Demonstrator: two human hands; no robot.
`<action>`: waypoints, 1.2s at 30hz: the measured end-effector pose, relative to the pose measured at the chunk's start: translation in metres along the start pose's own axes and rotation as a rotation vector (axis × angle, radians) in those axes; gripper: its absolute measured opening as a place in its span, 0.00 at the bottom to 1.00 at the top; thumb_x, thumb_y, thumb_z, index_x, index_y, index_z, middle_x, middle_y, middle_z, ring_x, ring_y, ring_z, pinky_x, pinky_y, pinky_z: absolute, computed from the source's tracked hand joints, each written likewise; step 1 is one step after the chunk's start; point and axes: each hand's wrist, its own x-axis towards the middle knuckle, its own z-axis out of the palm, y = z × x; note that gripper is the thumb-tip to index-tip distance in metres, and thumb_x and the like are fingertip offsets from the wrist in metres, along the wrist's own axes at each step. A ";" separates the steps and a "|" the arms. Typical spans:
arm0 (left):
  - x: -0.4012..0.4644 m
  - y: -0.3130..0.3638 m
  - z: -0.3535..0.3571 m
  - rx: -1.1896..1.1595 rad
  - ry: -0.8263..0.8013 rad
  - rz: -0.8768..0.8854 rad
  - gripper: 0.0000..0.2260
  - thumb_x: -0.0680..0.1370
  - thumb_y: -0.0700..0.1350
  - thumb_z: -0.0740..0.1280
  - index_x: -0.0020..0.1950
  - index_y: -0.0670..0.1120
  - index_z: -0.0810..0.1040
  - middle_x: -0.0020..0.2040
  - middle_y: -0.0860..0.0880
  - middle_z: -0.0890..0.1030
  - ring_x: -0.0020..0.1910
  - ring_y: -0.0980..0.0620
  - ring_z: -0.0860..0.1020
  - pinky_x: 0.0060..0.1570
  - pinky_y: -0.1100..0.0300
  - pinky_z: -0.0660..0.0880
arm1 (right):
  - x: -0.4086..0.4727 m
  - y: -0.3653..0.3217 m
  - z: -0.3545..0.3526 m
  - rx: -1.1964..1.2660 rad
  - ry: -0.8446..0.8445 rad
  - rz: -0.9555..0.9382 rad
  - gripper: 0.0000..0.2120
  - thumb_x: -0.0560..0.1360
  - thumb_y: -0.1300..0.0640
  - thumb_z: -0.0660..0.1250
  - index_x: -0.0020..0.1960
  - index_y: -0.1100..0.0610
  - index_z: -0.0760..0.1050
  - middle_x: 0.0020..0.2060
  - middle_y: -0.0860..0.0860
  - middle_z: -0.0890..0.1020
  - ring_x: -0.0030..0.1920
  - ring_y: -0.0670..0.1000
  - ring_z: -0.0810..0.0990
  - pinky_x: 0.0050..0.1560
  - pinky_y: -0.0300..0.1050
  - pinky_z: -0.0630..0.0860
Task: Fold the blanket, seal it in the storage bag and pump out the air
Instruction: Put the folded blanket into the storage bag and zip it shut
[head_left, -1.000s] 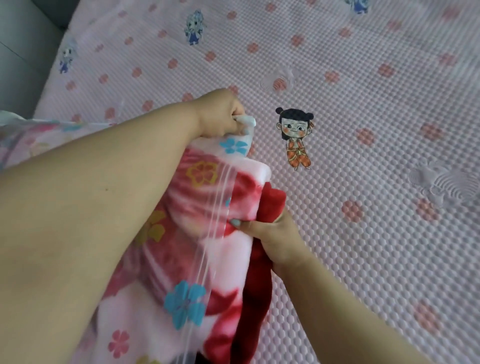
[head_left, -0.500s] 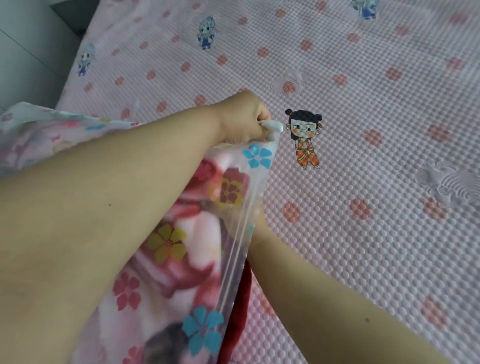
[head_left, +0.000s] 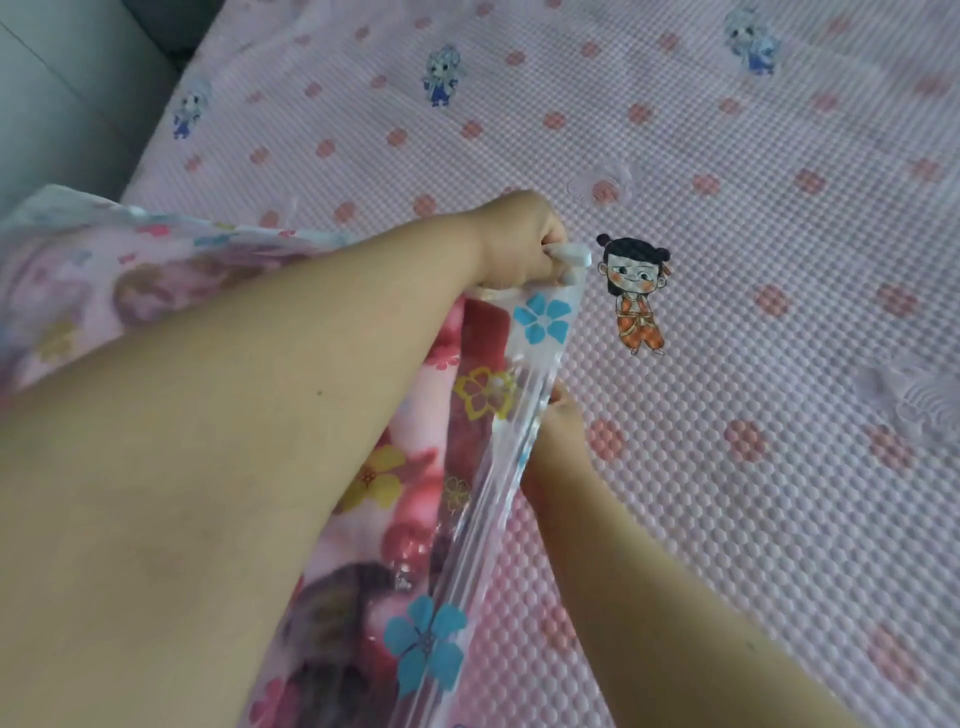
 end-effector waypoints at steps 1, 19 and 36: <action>0.000 0.000 0.001 -0.012 0.006 -0.019 0.20 0.77 0.42 0.69 0.28 0.48 0.65 0.22 0.57 0.69 0.22 0.61 0.66 0.24 0.68 0.63 | 0.002 -0.007 -0.007 -0.005 0.100 -0.093 0.09 0.76 0.67 0.63 0.41 0.55 0.76 0.31 0.48 0.79 0.33 0.47 0.76 0.39 0.42 0.77; -0.011 -0.003 -0.002 -0.095 0.046 0.071 0.05 0.75 0.45 0.72 0.49 0.47 0.83 0.43 0.56 0.81 0.36 0.66 0.76 0.34 0.73 0.70 | 0.031 -0.080 -0.003 -0.390 0.212 -0.556 0.04 0.75 0.56 0.71 0.48 0.55 0.82 0.40 0.47 0.84 0.40 0.42 0.81 0.47 0.39 0.80; 0.004 0.002 0.026 0.001 0.244 0.062 0.05 0.80 0.41 0.62 0.45 0.46 0.74 0.48 0.47 0.78 0.48 0.50 0.75 0.48 0.58 0.72 | 0.038 -0.082 -0.001 -0.532 0.199 -0.481 0.20 0.78 0.48 0.66 0.32 0.58 0.69 0.24 0.47 0.66 0.23 0.42 0.61 0.24 0.34 0.59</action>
